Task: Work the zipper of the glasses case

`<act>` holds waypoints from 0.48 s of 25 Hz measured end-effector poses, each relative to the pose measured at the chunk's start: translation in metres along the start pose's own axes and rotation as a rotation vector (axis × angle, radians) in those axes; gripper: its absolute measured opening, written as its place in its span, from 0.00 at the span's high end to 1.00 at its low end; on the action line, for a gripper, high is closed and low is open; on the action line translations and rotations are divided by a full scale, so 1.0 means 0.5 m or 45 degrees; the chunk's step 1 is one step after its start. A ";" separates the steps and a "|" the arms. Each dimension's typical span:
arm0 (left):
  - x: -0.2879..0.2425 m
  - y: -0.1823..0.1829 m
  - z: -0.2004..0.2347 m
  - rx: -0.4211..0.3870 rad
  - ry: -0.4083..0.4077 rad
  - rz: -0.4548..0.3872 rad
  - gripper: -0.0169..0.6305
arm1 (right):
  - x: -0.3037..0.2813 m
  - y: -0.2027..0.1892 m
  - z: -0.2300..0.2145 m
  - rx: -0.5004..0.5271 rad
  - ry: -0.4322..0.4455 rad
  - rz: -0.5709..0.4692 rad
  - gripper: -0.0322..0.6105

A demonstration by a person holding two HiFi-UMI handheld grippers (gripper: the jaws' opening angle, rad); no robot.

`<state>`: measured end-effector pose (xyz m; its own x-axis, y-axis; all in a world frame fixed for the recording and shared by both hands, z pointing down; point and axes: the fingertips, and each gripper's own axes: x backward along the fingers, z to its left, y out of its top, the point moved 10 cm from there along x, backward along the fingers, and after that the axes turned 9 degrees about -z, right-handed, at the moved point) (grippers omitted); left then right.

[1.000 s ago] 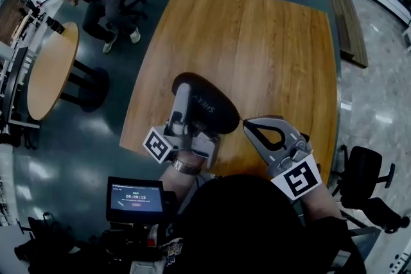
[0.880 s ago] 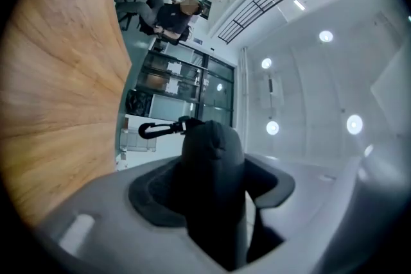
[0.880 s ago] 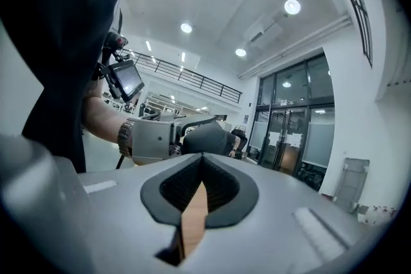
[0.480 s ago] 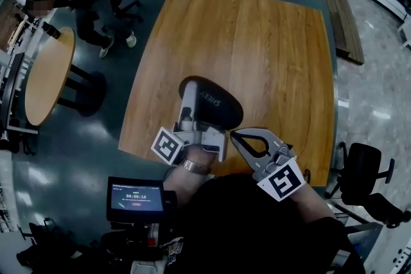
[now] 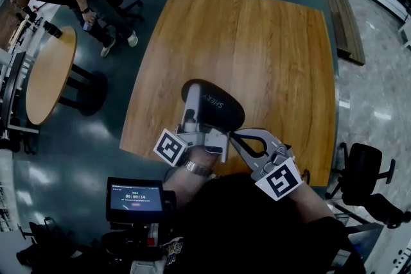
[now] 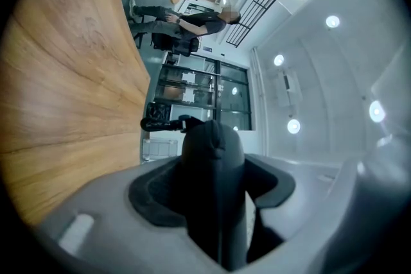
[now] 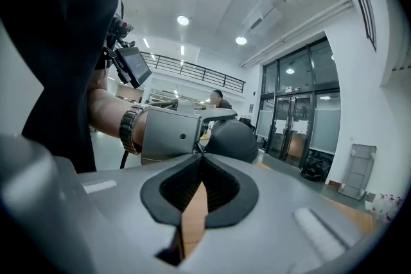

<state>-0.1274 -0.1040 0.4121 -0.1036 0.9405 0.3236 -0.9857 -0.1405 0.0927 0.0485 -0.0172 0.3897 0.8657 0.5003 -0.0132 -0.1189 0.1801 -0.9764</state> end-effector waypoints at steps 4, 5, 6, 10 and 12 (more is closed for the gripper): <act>0.004 0.003 0.004 -0.009 0.001 0.015 0.57 | -0.002 -0.003 0.004 -0.005 0.018 0.009 0.95; 0.003 0.002 0.004 -0.010 -0.006 0.027 0.57 | -0.001 -0.002 0.004 -0.001 0.034 0.004 0.94; 0.001 0.003 0.005 -0.009 -0.018 0.039 0.57 | 0.002 -0.001 0.003 0.005 0.056 -0.005 0.94; -0.018 0.022 0.006 0.038 -0.112 0.156 0.57 | 0.035 0.007 -0.010 -0.264 0.026 -0.162 0.80; -0.031 0.025 0.007 0.115 -0.171 0.384 0.57 | 0.064 0.016 -0.027 -0.408 -0.018 -0.229 0.80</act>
<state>-0.1374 -0.1214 0.4116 -0.3642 0.8041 0.4700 -0.8971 -0.4383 0.0548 0.0817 -0.0113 0.3787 0.8517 0.4971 0.1657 0.1949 -0.0069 -0.9808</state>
